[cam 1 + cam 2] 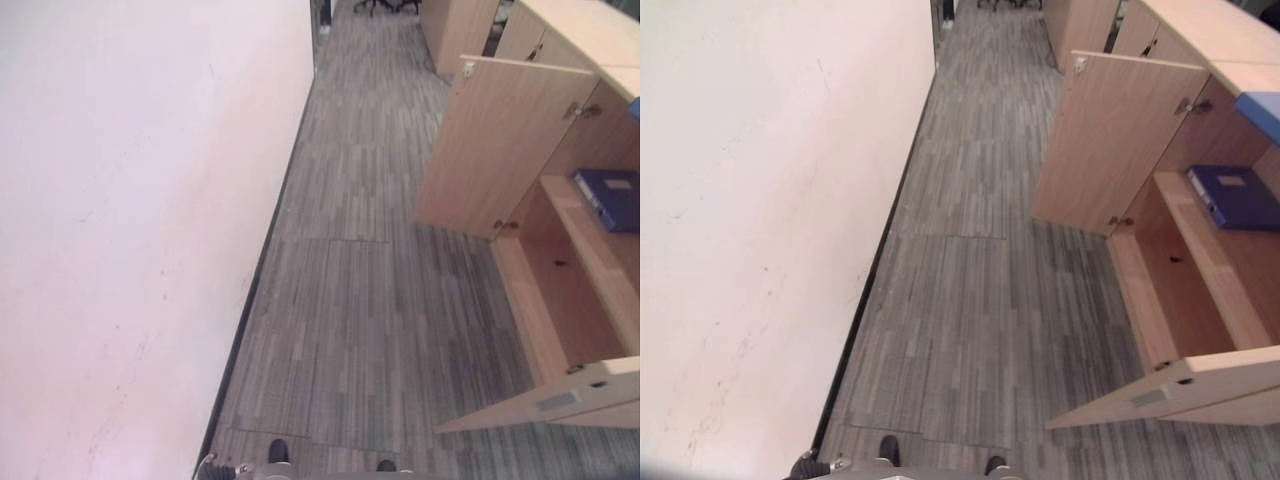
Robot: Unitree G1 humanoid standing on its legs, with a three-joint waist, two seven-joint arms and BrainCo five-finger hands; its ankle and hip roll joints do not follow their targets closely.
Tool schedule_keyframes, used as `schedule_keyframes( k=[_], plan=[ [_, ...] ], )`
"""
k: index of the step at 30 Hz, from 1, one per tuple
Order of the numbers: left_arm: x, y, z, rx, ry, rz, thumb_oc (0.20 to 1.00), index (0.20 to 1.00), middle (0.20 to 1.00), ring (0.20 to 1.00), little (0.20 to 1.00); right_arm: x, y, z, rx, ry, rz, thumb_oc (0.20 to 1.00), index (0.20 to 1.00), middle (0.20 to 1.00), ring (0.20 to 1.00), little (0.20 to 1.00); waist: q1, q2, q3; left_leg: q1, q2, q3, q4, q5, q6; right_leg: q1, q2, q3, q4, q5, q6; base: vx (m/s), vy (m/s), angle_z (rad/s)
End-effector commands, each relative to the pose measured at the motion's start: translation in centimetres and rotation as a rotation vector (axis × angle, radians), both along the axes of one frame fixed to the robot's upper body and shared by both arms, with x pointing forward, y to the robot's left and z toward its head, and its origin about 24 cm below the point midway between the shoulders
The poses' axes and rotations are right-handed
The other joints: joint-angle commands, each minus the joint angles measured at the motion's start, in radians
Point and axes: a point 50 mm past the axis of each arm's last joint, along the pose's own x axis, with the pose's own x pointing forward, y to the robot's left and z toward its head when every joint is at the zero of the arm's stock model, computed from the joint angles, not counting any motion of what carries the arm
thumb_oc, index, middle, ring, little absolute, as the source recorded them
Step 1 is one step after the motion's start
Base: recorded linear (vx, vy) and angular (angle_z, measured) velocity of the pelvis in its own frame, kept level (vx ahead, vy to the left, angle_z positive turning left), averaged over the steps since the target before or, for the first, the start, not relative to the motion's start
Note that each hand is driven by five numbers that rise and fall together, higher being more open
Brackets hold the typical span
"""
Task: Put the empty folder in the office cabinet
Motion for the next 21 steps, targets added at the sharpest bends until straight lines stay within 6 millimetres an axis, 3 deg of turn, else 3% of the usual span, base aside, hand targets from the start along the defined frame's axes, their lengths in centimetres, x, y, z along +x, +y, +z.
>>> schedule_keyframes(
  k=[1,3,4,5,8,9,10,12,14,15,19,21],
  plan=[
    [0.6,1.8,0.6,0.056,-0.022,-0.043,1.000,1.000,1.000,1.000,1.000,3.0,1.3,0.0,0.027,-0.037,0.074,1.000,1.000,1.000,1.000,1.000,0.035,-0.047,0.021,-0.049,-0.087,0.003,0.004,-0.082,0.057,0.064,-0.217,0.018,-0.053,0.138,0.126,0.06,0.290,-0.29],
    [0.4,1.8,0.5,0.053,-0.012,-0.049,1.000,1.000,1.000,1.000,1.000,3.8,1.6,0.0,0.033,-0.054,0.101,1.000,1.000,1.000,1.000,1.000,0.041,-0.038,0.028,-0.025,-0.129,0.022,0.004,-0.115,0.079,0.059,-0.277,-0.054,0.007,0.179,0.126,0.12,0.385,-0.16],
    [0.4,2.2,0.6,0.062,-0.004,-0.068,1.000,1.000,1.000,1.000,1.000,5.0,2.5,0.1,0.043,-0.074,0.194,1.000,1.000,1.000,1.000,1.000,0.045,-0.032,0.040,0.013,-0.139,0.033,0.004,-0.149,0.082,0.058,-0.302,-0.108,0.088,0.177,0.122,0.16,0.383,-0.01],
    [0.3,2.3,0.7,0.068,0.001,-0.082,1.000,1.000,1.000,1.000,1.000,5.6,2.8,0.1,0.046,-0.076,0.243,1.000,1.000,1.000,1.000,1.000,0.045,-0.032,0.046,0.024,-0.142,0.035,0.004,-0.155,0.087,0.055,-0.303,-0.118,0.117,0.172,0.115,0.15,0.295,-0.06],
    [0.4,3.4,1.0,0.101,0.001,-0.101,1.000,1.000,1.000,1.000,1.000,8.6,4.4,0.6,0.056,-0.145,0.388,1.000,1.000,1.000,1.000,1.000,0.050,-0.037,0.074,0.051,-0.138,0.067,0.004,-0.168,0.092,0.022,-0.268,-0.166,0.144,0.163,0.108,0.04,0.102,-0.01],
    [0.4,3.4,1.0,0.101,0.001,-0.101,1.000,1.000,1.000,1.000,1.000,8.6,4.4,0.6,0.056,-0.145,0.388,1.000,1.000,1.000,1.000,1.000,0.050,-0.037,0.075,0.051,-0.138,0.068,0.004,-0.168,0.091,0.022,-0.268,-0.166,0.144,0.163,0.108,0.01,0.049,-0.15],
    [0.6,3.7,1.2,0.102,-0.011,-0.073,1.000,1.000,1.000,1.000,1.000,10.6,5.1,1.2,0.072,-0.211,0.407,1.000,1.000,1.000,1.000,1.000,0.049,-0.033,0.095,0.059,-0.130,0.087,0.004,-0.171,0.087,-0.036,-0.210,-0.190,0.118,0.147,0.099,0.01,0.017,-0.21],
    [0.4,3.7,1.1,0.100,-0.006,-0.057,1.000,1.000,1.000,1.000,1.000,11.7,5.7,1.5,0.085,-0.250,0.408,1.000,1.000,1.000,1.000,1.000,0.046,-0.032,0.110,0.076,-0.129,0.094,0.004,-0.173,0.084,-0.059,-0.162,-0.186,0.063,0.143,0.099,0.06,-0.010,-0.43],
    [0.5,3.6,1.1,0.094,-0.007,-0.051,1.000,1.000,1.000,1.000,1.000,12.6,6.1,1.9,0.100,-0.290,0.410,1.000,1.000,1.000,1.000,1.000,0.039,-0.039,0.129,0.097,-0.132,0.095,0.004,-0.183,0.082,-0.109,-0.103,-0.165,0.000,0.166,0.100,0.13,-0.069,-0.31],
    [0.5,3.4,1.0,0.088,-0.002,-0.056,1.000,1.000,1.000,1.000,1.000,13.2,6.3,2.2,0.103,-0.317,0.420,1.000,1.000,1.000,1.000,1.000,0.033,-0.050,0.137,0.118,-0.137,0.096,0.004,-0.197,0.081,-0.139,-0.078,-0.173,-0.069,0.209,0.115,0.18,-0.110,0.00],
    [0.6,3.2,0.9,0.073,-0.001,-0.035,1.000,1.000,1.000,1.000,1.000,13.6,6.2,2.4,0.100,-0.327,0.439,1.000,1.000,1.000,1.000,1.000,0.023,-0.071,0.136,0.152,-0.135,0.090,0.004,-0.221,0.074,-0.162,-0.055,-0.163,-0.131,0.240,0.128,0.20,-0.128,0.03],
    [0.6,3.1,0.8,0.073,0.004,-0.032,1.000,1.000,1.000,1.000,1.000,13.0,6.2,2.1,0.101,-0.310,0.441,1.000,1.000,1.000,1.000,1.000,0.020,-0.084,0.125,0.172,-0.132,0.085,0.004,-0.239,0.071,-0.144,-0.047,-0.150,-0.130,0.234,0.115,0.25,-0.169,-0.03]
  ],
)
